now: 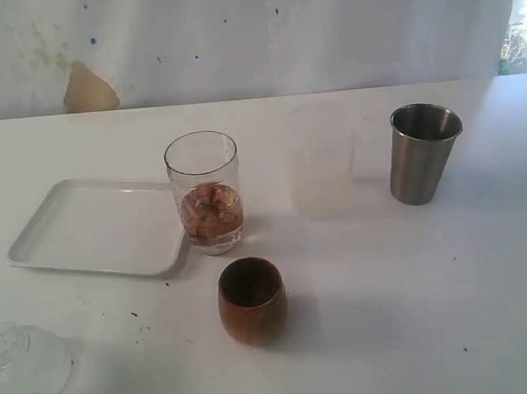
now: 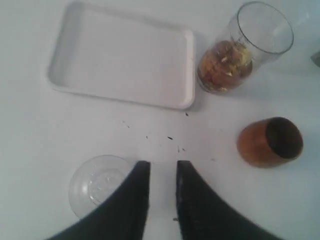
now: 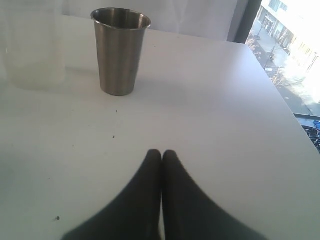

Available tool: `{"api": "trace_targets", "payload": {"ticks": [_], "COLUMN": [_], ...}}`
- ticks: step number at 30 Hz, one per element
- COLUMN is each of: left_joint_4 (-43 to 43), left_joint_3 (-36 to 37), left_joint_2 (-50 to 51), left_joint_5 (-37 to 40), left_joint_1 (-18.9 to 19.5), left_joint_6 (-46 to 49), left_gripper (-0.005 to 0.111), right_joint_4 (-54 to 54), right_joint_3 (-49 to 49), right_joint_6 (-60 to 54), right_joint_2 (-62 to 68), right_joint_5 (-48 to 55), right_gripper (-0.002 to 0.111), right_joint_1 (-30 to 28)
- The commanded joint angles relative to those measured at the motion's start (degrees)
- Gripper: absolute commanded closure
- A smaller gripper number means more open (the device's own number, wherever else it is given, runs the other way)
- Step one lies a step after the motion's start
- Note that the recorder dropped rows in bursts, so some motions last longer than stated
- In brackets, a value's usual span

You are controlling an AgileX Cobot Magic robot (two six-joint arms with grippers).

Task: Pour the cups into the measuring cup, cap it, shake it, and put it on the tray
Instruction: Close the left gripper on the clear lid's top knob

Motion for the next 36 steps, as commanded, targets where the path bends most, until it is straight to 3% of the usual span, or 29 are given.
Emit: {"api": "trace_targets", "payload": {"ticks": [1, 3, 9, 18, 21, 36], "left_joint_4": [-1.94, 0.58, 2.01, 15.52, 21.44, 21.32], "left_joint_3": [3.05, 3.87, 6.02, 8.71, 8.71, 8.71], "left_joint_2": [7.55, 10.50, 15.54, 21.26, 22.96, 30.29], "left_joint_5": [0.06, 1.73, 1.47, -10.32, -13.19, -17.46], "left_joint_1": [-0.27, -0.27, -1.30, -15.04, -17.33, -17.58], "left_joint_6": [4.46, 4.57, 4.47, -3.06, -8.74, -10.81], "left_gripper": [0.053, 0.046, 0.046, 0.046, 0.046, 0.047], "right_joint_4": [0.40, 0.40, 0.37, 0.37, 0.37, 0.37], "right_joint_3": [0.40, 0.40, 0.40, 0.40, 0.40, 0.40], "right_joint_6": [-0.49, -0.49, 0.30, 0.67, 0.67, 0.67], "right_joint_2": [-0.32, -0.32, -0.32, -0.32, -0.32, -0.32], "right_joint_5": [-0.38, -0.38, -0.38, -0.38, -0.38, -0.38], "right_gripper": [0.108, 0.108, 0.108, 0.108, 0.108, 0.108], "right_joint_1": [-0.38, -0.38, -0.38, -0.38, -0.38, -0.38]}}
